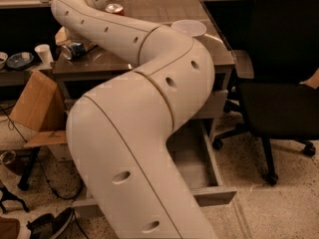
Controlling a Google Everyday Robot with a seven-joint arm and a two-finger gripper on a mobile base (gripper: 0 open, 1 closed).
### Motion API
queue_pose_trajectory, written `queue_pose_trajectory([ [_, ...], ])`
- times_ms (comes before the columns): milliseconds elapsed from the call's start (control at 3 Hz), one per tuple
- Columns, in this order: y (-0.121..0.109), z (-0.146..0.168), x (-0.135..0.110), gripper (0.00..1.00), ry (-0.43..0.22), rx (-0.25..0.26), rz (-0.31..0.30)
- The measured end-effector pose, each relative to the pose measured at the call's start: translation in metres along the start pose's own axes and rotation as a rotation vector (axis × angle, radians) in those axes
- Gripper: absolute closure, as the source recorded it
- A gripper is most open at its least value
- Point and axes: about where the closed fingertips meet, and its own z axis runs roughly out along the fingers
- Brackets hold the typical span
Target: Place redbull can into middle drawer
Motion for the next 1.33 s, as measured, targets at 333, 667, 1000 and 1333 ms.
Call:
queue_pose_trajectory([
  [333,-0.0004,0.0002,0.0001,0.4,0.0,0.0,0.0],
  [667,-0.0012,0.0001,0.0002,0.63,0.0,0.001,0.0],
  [1000,-0.0016,-0.0005,-0.0001,0.86,0.0,0.002,-0.001],
  [1333,-0.0018,-0.0031,-0.0015,1.0,-0.001,0.003,-0.003],
])
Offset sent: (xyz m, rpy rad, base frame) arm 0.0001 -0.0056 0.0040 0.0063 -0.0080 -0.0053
